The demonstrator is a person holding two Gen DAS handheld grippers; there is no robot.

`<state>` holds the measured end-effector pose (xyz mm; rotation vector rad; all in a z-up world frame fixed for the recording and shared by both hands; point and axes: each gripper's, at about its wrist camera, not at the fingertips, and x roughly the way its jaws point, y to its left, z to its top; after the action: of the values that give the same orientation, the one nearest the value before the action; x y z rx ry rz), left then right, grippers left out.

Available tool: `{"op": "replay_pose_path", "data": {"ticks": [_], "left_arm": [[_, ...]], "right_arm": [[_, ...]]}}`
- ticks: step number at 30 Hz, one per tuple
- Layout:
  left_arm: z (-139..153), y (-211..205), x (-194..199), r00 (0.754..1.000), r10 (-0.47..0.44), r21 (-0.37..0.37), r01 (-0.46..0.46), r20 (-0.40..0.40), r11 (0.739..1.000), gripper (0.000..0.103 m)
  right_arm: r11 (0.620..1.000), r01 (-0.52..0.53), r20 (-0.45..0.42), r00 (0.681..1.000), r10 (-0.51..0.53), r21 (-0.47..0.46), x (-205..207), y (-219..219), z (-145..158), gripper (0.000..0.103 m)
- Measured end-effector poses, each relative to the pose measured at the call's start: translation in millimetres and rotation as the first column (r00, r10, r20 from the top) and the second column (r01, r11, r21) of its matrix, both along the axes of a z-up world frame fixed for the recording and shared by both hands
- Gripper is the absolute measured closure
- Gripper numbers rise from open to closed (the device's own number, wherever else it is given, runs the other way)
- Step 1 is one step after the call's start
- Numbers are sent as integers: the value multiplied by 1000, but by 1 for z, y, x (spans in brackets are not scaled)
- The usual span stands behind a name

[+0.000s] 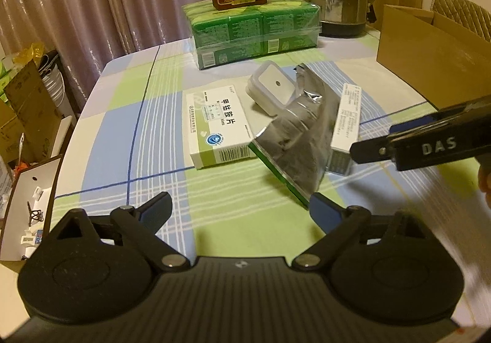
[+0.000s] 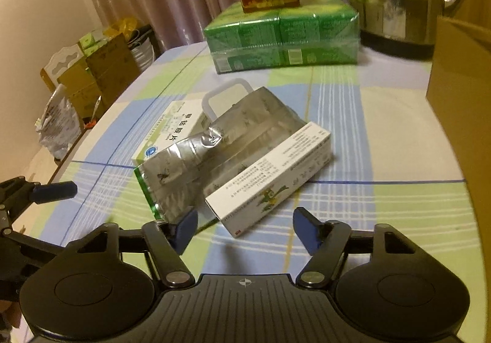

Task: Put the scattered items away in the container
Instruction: 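Grasp the white medicine box with right tool while left tool reaches toward foil pouch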

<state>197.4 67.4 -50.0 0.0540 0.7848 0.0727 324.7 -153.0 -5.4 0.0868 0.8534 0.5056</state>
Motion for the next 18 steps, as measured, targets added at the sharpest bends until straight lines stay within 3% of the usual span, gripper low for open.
{"op": "replay_pose_path", "data": {"ticks": [8,18], "left_arm": [[-7,16,9,1000,24,-41,-24,7,999,14],[-1,8,11,999,-24,-38,25,28,999,14]], "right_arm": [[1000,9,-21,1000,-9,-13,17,15,-16,43],[996,60,12,998,-60,-68,13,-4,-9,71]]}}
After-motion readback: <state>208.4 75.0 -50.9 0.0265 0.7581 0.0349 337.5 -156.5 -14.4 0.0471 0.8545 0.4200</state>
